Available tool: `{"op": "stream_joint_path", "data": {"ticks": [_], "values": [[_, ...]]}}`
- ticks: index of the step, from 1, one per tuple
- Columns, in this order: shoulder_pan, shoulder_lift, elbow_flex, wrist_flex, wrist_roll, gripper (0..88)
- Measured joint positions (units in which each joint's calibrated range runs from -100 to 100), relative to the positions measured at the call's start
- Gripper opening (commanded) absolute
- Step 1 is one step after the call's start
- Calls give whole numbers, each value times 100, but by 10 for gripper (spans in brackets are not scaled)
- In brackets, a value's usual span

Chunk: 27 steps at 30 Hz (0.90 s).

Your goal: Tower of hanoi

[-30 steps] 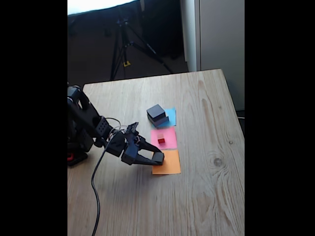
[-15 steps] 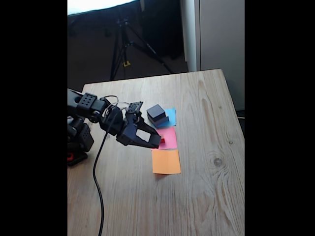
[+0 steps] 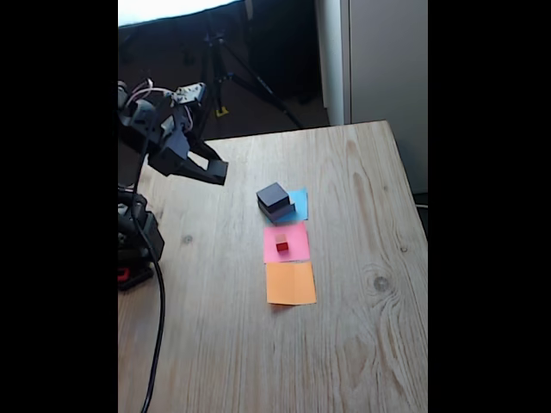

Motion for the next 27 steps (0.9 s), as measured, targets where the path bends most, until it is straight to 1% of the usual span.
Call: {"op": "stream_joint_path", "data": {"ticks": [4,9,14,16,18,22,24,27], "values": [[-485,-128,-739,408,0,30],[-1033,-368,-808,440,0,30],[-1353,-487,-365,440,0,20],[-1487,-599,52,408,104,21],[-1559,-718,600,40,191,25],[-1828,-752,1773,-817,191,38],[-1941,-744,2408,-1401,104,39],[-2024,-676,3407,-2418,104,34]]}}
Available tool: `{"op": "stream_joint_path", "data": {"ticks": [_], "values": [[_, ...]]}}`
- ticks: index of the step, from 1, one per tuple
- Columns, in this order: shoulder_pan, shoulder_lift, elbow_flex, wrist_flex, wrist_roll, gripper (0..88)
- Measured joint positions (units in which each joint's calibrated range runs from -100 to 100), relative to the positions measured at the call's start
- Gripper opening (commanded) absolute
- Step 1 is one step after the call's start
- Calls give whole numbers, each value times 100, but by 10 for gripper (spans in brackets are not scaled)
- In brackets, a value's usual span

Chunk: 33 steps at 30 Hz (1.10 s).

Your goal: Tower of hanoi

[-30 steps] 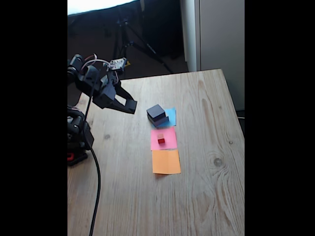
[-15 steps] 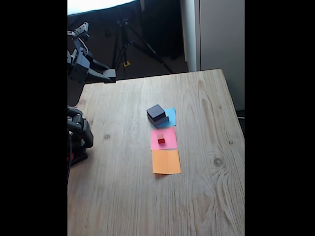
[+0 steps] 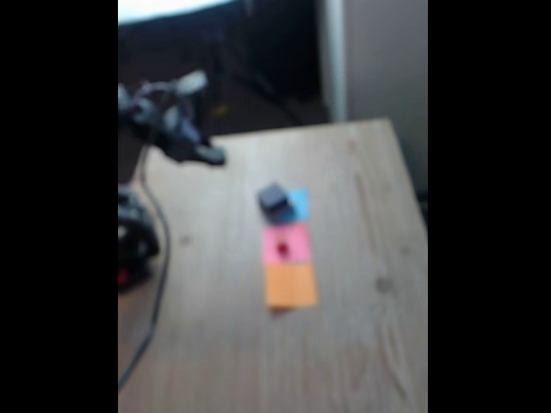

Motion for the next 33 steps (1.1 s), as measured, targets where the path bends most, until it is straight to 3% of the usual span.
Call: {"op": "stream_joint_path", "data": {"ticks": [8,17,24,33], "values": [[-248,154,2173,-2778,608,41],[-310,915,3329,-5172,1024,46],[-279,1770,3720,-6589,1319,51],[-289,2266,3885,-7446,1389,62]]}}
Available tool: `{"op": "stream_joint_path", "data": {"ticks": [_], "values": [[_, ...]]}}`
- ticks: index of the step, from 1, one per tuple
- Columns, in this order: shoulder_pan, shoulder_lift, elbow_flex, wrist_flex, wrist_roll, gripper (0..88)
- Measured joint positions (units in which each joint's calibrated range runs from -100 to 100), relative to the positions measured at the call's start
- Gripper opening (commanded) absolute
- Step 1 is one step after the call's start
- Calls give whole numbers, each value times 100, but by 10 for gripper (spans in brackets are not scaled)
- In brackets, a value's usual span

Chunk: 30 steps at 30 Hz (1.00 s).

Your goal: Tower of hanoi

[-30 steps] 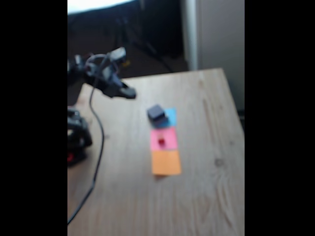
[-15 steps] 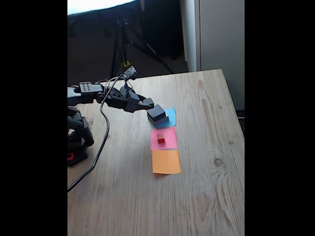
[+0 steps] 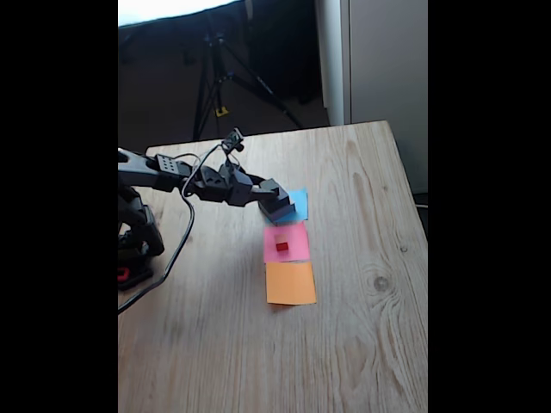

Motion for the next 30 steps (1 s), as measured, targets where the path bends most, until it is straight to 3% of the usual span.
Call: {"op": "stream_joint_path", "data": {"ticks": [9,23,30], "values": [[-10,410,226,-737,191,61],[-10,445,426,-961,278,63],[-10,513,426,-1041,278,142]]}}
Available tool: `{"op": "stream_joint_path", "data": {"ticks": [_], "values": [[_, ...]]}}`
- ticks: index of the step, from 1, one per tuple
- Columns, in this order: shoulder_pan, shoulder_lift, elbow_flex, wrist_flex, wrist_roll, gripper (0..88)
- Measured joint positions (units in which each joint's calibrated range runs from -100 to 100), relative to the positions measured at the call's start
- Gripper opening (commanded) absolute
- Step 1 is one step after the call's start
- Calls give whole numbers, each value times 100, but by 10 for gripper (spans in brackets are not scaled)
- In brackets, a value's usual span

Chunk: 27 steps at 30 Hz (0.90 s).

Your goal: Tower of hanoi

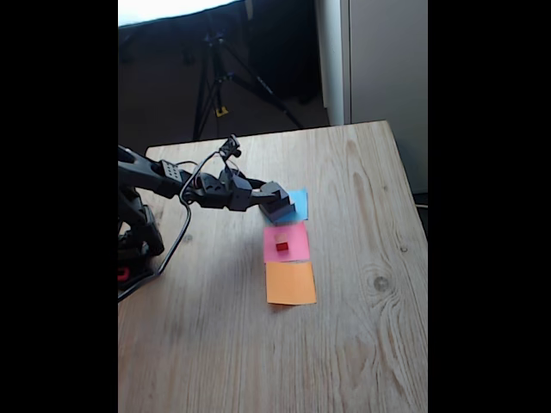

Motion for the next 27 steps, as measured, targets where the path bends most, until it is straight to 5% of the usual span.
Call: {"op": "stream_joint_path", "data": {"ticks": [15,20,27], "values": [[0,26,0,-120,-469,289],[21,-222,-104,96,-851,292],[155,-1342,-678,1890,-1319,199]]}}
